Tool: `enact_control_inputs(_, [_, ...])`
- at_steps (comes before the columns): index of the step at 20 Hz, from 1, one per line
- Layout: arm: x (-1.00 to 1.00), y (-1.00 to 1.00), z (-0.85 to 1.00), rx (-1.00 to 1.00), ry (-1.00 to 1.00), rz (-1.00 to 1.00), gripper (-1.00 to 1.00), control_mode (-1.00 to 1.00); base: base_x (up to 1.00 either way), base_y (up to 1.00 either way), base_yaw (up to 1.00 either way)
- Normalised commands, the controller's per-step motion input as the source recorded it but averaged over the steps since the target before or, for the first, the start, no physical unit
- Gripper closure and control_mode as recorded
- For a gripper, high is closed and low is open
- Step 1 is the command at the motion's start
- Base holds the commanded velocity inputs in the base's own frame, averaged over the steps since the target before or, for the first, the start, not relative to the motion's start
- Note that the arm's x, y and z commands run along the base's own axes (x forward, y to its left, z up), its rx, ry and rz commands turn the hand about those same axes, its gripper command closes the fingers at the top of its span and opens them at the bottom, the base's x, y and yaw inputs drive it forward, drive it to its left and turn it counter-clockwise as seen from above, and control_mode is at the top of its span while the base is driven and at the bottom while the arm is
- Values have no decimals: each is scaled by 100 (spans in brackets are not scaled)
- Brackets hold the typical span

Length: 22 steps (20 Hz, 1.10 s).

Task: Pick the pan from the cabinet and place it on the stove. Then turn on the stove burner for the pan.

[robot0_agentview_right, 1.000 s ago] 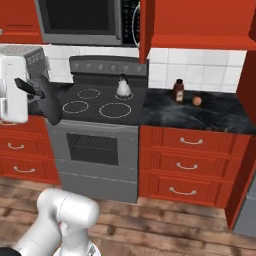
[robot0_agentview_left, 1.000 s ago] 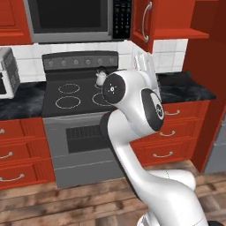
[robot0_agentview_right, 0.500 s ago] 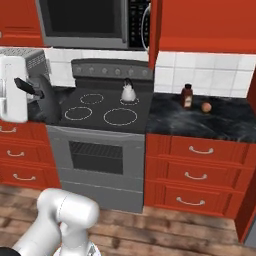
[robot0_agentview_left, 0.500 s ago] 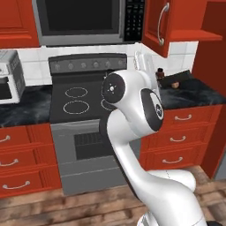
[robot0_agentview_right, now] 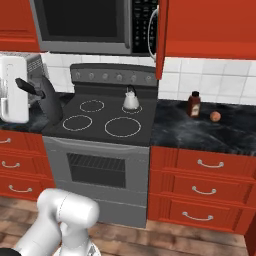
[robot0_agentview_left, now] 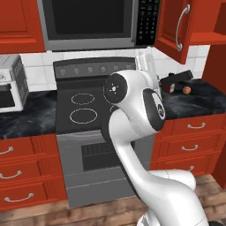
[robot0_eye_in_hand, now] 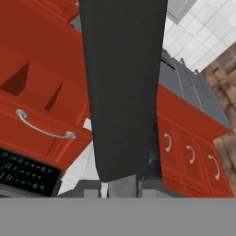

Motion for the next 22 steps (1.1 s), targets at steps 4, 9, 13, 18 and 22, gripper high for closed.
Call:
enact_control_inputs(4, [0,0,0,0,0,0,100,100,53,41,0])
enact_control_inputs(9, [0,0,0,0,0,0,100,100,50,22,0])
enact_control_inputs(13, [0,0,0,0,0,0,100,100,46,24,0])
enact_control_inputs(18, [0,0,0,0,0,0,100,100,49,27,0])
enact_control_inputs(22, [0,0,0,0,0,0,100,100,47,29,0])
